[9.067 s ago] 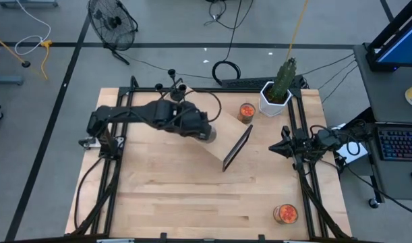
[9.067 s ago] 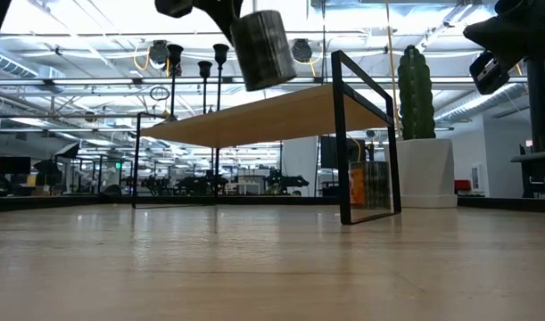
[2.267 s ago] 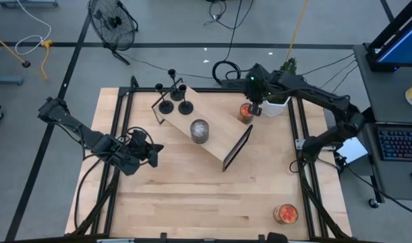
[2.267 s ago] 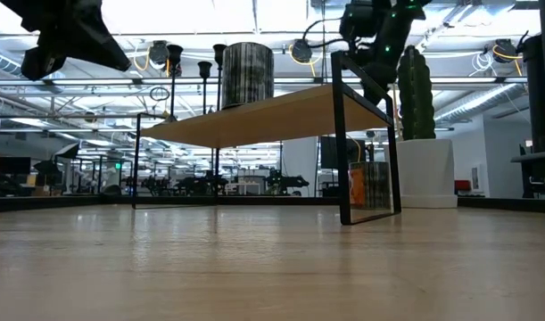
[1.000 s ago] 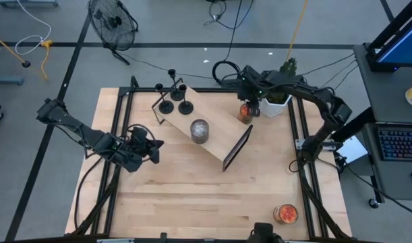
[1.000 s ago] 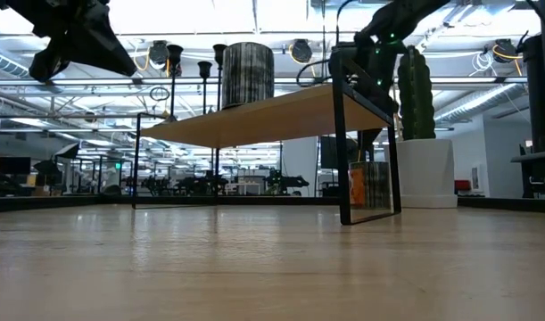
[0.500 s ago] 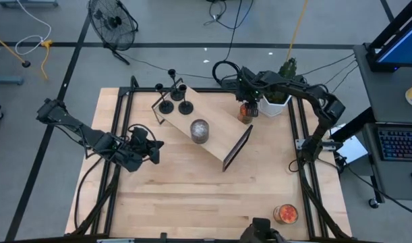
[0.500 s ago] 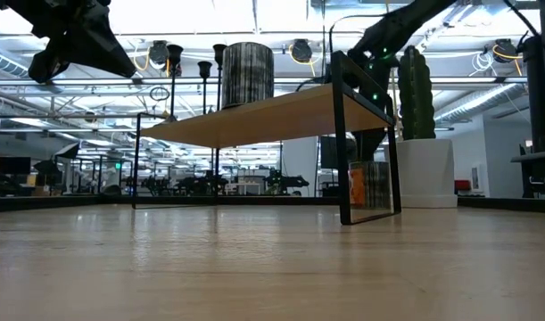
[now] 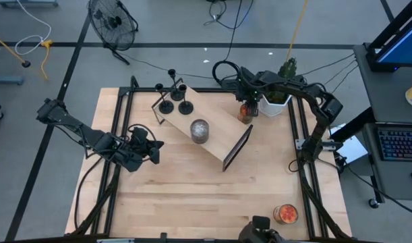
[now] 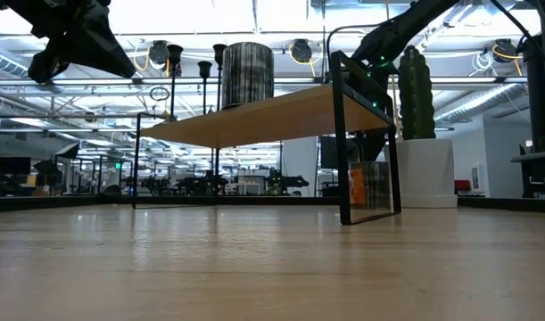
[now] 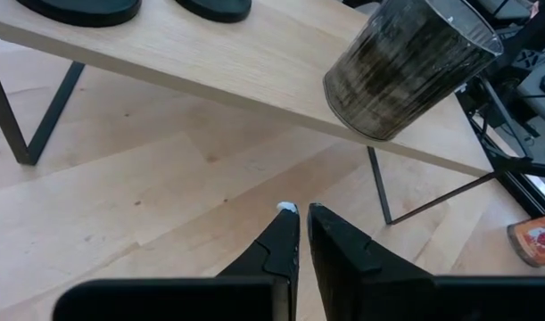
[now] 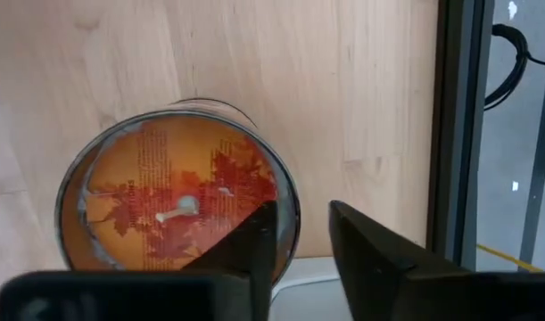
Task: Pick & Place candle stick holders
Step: Put the top orange scented candle aligned with the brown scented candle on the shelf
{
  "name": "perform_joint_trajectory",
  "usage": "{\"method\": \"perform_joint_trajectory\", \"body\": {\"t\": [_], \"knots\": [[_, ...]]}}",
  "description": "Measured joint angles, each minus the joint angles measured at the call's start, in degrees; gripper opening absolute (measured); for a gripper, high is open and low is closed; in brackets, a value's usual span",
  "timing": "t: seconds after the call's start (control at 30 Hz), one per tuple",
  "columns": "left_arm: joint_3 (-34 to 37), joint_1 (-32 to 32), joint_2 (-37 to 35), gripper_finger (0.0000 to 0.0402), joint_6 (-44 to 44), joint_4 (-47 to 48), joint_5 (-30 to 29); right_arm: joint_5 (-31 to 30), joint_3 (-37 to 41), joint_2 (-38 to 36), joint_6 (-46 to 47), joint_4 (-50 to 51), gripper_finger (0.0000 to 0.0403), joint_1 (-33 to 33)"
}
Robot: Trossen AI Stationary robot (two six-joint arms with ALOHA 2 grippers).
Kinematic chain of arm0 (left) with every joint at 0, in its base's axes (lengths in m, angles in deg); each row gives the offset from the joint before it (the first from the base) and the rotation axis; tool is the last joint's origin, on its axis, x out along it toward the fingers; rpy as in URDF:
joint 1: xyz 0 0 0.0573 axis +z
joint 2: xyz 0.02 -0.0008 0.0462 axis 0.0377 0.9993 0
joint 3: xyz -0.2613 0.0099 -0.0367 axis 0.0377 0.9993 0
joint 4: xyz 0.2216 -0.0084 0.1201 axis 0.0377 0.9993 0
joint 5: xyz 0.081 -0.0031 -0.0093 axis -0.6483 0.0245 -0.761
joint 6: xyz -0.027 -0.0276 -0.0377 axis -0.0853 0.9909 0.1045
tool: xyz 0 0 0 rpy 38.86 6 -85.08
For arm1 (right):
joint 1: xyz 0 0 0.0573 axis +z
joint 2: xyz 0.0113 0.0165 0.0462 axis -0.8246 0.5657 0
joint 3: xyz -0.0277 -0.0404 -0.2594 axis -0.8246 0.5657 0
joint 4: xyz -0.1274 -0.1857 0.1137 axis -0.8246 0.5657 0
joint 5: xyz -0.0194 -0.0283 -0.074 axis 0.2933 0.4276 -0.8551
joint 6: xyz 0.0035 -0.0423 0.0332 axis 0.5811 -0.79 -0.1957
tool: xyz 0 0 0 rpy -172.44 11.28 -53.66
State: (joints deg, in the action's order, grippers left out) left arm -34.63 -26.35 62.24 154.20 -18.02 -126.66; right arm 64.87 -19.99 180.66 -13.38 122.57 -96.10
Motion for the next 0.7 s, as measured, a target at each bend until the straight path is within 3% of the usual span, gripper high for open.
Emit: {"method": "perform_joint_trajectory", "body": {"t": [0.23, 0.5, 0.7], "knots": [[0.0, 0.0, 0.0, 0.0033, 0.0, 0.0, 0.0, -0.02, 0.0, 0.0, 1.44, -1.95, 0.001, 0.0], [0.0, 0.0, 0.0, 0.0033, 0.0, -0.02, -0.02, -4.79, 0.0, 0.02, 2.12, -2.23, 0.0003, 0.0], [0.0, 0.0, 0.0, 0.0033, -0.07, -0.02, -0.04, -4.83, 0.0, -0.76, 2.41, -1.72, 0.0001, 0.09]]}}
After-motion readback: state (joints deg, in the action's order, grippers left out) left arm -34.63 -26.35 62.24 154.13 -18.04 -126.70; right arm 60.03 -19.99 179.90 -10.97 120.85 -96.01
